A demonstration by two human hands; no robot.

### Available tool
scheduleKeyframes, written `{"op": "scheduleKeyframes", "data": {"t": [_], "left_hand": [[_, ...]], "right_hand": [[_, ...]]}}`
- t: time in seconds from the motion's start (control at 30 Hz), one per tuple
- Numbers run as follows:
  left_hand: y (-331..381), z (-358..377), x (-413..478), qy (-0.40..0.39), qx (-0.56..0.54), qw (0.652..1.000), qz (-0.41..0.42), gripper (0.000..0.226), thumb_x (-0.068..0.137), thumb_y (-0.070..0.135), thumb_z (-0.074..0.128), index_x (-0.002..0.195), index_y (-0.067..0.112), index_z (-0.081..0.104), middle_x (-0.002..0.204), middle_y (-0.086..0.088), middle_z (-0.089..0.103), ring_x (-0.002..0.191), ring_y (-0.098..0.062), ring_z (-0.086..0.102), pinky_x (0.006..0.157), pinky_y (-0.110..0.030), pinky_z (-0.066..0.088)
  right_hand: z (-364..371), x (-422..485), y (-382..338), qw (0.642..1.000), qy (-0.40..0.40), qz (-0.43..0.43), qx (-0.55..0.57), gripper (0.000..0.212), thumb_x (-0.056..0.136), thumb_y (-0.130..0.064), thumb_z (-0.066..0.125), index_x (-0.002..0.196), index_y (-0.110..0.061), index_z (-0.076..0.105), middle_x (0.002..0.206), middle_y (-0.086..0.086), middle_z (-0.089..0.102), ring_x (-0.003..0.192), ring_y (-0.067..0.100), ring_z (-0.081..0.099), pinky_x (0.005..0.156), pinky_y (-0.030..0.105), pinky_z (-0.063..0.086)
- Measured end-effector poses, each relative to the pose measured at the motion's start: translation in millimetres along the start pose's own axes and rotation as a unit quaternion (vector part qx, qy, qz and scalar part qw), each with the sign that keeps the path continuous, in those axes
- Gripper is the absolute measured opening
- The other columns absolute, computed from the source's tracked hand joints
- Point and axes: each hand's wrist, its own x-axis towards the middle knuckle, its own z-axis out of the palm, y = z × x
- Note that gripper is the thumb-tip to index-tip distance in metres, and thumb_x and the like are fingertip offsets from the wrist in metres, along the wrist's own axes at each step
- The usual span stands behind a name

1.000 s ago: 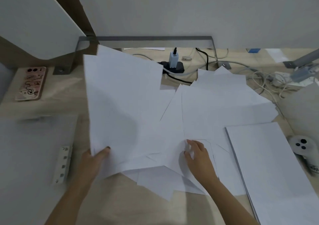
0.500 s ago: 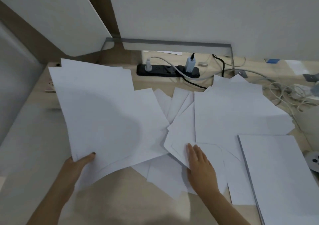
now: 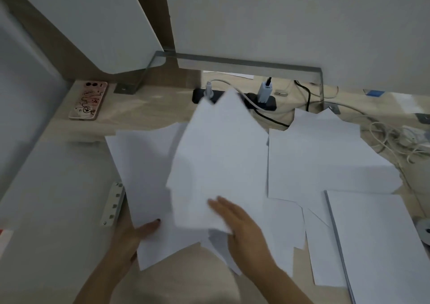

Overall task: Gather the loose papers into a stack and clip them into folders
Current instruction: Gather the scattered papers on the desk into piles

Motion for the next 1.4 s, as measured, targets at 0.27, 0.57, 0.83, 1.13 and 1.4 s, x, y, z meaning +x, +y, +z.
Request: {"op": "scheduleKeyframes", "data": {"t": [0.27, 0.57, 0.83, 1.13, 1.4], "left_hand": [[5.5, 10.3, -1.2, 0.047, -0.031, 0.998, 0.035, 0.044, 0.082, 0.052, 0.053, 0.112, 0.019, 0.057, 0.092, 0.003, 0.066, 0.084, -0.020, 0.062, 0.067, -0.038, 0.048], [-14.0, -13.4, 1.7, 0.003, -0.077, 0.997, -0.023, 0.025, 0.086, 0.005, 0.057, 0.105, 0.020, 0.062, 0.104, -0.007, 0.069, 0.094, -0.027, 0.063, 0.074, -0.036, 0.049], [-24.6, -25.5, -9.4, -0.037, -0.083, 0.989, -0.115, 0.019, 0.080, 0.000, 0.059, 0.098, 0.002, 0.065, 0.076, -0.011, 0.074, 0.063, -0.026, 0.071, 0.067, -0.039, 0.046], [-17.6, -13.4, 10.0, -0.027, -0.035, 0.997, -0.061, 0.045, 0.075, 0.025, 0.072, 0.116, 0.017, 0.058, 0.102, -0.005, 0.070, 0.092, -0.023, 0.066, 0.072, -0.037, 0.051], [-37.3, -10.1, 9.4, -0.003, 0.042, 0.998, -0.035, 0.033, 0.091, 0.009, 0.054, 0.122, 0.020, 0.051, 0.109, 0.000, 0.065, 0.098, -0.022, 0.063, 0.074, -0.033, 0.051]], "right_hand": [[54.3, -2.9, 16.9, 0.957, -0.195, -0.133, -0.168, 0.069, 0.083, -0.045, 0.049, 0.146, -0.034, 0.022, 0.156, 0.000, 0.020, 0.143, 0.009, 0.018, 0.115, 0.036, -0.003], [-10.4, 11.0, 29.1, 0.956, -0.003, 0.236, 0.176, 0.071, 0.075, -0.063, 0.049, 0.138, -0.036, 0.032, 0.150, -0.009, 0.025, 0.139, 0.010, 0.022, 0.113, 0.030, 0.019], [-31.2, 10.6, 47.7, 0.810, 0.036, 0.362, 0.461, 0.045, 0.086, -0.037, 0.059, 0.126, -0.017, 0.054, 0.119, 0.006, 0.066, 0.106, 0.024, 0.064, 0.092, 0.039, 0.050], [-24.7, 20.8, 40.8, 0.810, 0.097, 0.354, 0.457, 0.031, 0.083, -0.022, 0.064, 0.112, -0.011, 0.063, 0.101, 0.012, 0.070, 0.092, 0.030, 0.064, 0.076, 0.038, 0.054], [-28.6, 51.0, 23.8, 0.837, 0.155, 0.357, 0.386, 0.039, 0.084, -0.044, 0.061, 0.108, -0.013, 0.060, 0.091, 0.007, 0.068, 0.077, 0.023, 0.064, 0.060, 0.029, 0.050]]}}
